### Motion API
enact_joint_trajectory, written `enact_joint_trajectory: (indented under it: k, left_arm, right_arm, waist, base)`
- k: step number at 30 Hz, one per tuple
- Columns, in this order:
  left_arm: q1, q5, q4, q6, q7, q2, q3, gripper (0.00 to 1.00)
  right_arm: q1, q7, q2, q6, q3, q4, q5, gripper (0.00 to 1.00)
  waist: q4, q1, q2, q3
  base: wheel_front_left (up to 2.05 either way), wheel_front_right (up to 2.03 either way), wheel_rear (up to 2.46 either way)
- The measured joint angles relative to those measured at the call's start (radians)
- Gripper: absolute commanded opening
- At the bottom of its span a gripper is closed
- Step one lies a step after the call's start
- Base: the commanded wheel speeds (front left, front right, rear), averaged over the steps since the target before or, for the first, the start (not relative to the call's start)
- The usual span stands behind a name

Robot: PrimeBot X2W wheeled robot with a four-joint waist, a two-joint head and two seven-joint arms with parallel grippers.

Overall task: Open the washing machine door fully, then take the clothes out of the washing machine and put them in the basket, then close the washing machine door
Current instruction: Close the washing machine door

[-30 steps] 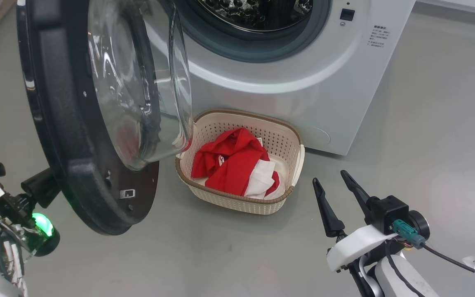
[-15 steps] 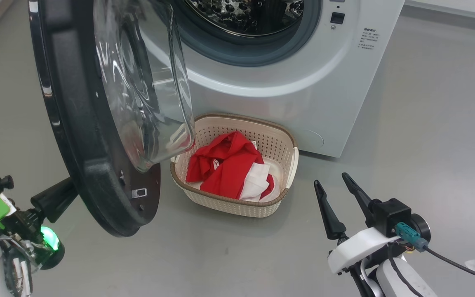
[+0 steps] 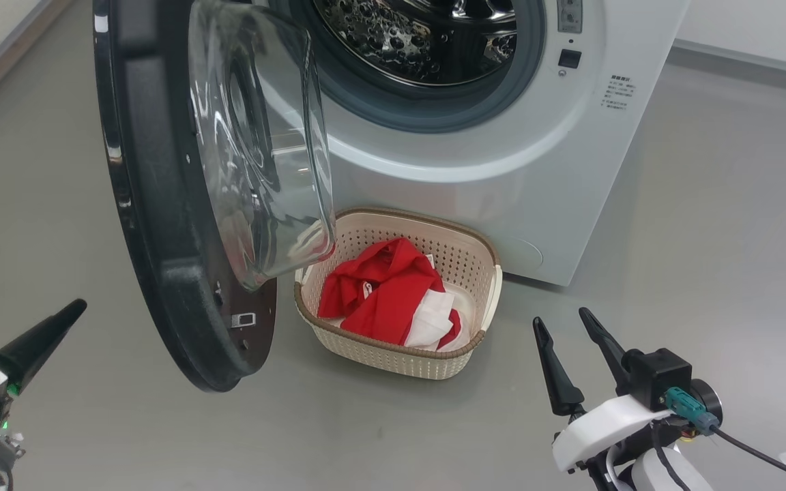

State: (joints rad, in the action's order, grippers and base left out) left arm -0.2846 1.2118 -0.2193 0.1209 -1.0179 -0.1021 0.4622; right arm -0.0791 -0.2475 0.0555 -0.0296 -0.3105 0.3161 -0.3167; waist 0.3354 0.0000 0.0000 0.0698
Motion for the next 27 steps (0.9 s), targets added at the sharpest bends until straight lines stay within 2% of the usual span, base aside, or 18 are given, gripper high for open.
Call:
enact_joint_trajectory:
  k: [7, 11, 13, 15, 16, 21, 27]
  left_arm:
    - [0.135, -0.117, 0.122, 0.0, 0.122, -0.015, -0.073, 0.0]
    - [0.197, -0.143, 0.184, 0.0, 0.209, -0.014, -0.096, 0.0]
    - [0.233, -0.197, 0.207, 0.0, 0.271, -0.021, -0.111, 0.0]
    - [0.273, -0.263, 0.239, 0.0, 0.335, -0.05, -0.142, 0.0]
    - [0.273, -0.263, 0.239, 0.0, 0.335, -0.05, -0.142, 0.0]
    - [0.359, -0.395, 0.329, 0.0, 0.481, -0.144, -0.269, 0.0]
    - [0.442, -0.454, 0.332, 0.0, 0.657, -0.151, -0.364, 0.0]
  right_arm:
    - [0.034, 0.0, -0.002, -0.004, 0.013, 0.0, -0.008, 1.0]
    - [0.053, 0.0, -0.005, -0.005, 0.014, 0.0, -0.009, 1.0]
    - [0.059, 0.0, -0.007, -0.008, 0.016, -0.002, -0.009, 1.0]
    - [0.068, 0.0, -0.007, -0.013, 0.018, -0.004, -0.011, 1.0]
    - [0.068, 0.0, -0.007, -0.013, 0.018, -0.004, -0.011, 1.0]
    - [0.073, 0.0, -0.008, -0.016, 0.01, -0.005, -0.016, 1.0]
    - [0.08, 0.0, -0.009, -0.021, 0.009, -0.012, -0.016, 1.0]
  waist:
    - [0.017, -0.0001, 0.0, -0.039]
    - [0.028, 0.0, 0.0, -0.063]
    - [0.033, -0.0001, 0.0, -0.073]
    - [0.039, 0.0, 0.0, -0.081]
    - [0.039, 0.0, 0.0, -0.081]
    - [0.048, -0.0001, 0.0, -0.095]
    - [0.046, 0.0, 0.0, -0.1]
  base:
    - [0.0, 0.0, 0.0]
    - [0.0, 0.0, 0.0]
    - [0.0, 0.0, 0.0]
    - [0.0, 0.0, 0.0]
    - [0.0, 0.0, 0.0]
    - [0.0, 0.0, 0.0]
    - [0.0, 0.0, 0.0]
